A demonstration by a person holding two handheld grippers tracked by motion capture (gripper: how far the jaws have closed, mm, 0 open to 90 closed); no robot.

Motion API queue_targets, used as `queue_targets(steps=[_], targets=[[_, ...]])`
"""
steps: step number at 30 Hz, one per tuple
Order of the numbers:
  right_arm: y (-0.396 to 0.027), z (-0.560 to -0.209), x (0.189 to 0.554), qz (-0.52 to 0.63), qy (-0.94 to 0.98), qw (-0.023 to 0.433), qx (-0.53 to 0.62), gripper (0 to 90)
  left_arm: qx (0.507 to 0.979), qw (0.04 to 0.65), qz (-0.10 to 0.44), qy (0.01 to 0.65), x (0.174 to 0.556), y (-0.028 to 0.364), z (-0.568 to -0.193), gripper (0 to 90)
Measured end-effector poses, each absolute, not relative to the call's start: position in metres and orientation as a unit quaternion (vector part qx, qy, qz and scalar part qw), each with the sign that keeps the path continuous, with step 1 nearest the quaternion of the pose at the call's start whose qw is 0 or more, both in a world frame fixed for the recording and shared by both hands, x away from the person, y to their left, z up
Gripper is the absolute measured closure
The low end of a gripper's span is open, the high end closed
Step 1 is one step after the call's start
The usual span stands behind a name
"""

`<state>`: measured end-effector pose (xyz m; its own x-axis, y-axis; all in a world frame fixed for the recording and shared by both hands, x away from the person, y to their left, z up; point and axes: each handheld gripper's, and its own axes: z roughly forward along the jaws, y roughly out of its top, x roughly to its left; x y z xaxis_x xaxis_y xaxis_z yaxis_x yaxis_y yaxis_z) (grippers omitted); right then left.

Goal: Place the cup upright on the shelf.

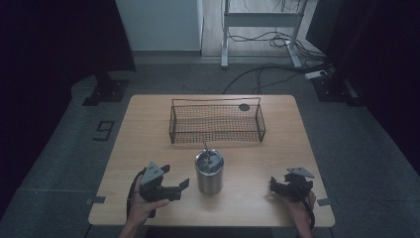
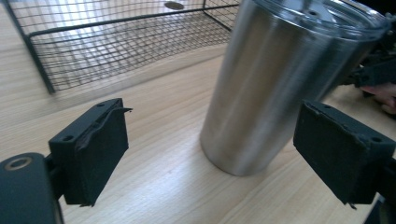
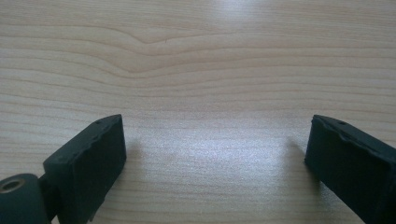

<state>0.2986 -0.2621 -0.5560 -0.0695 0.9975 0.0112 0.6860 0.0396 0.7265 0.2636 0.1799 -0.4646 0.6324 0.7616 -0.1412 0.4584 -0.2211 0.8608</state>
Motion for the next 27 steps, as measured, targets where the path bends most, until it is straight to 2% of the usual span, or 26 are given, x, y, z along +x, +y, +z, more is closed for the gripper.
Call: queue_targets(steps=[14,27], targets=[[-0.262,-0.556,0.299,0.293,0.670,0.266,0.628,5.1,0.778,0.481,0.139,0.381,0.261,0.160,-0.467,1.7],[-0.262,-0.556,0.299,0.292,0.670,0.266,0.628,5.1,0.790,0.476,0.131,0.364,0.261,0.141,-0.469,0.0]])
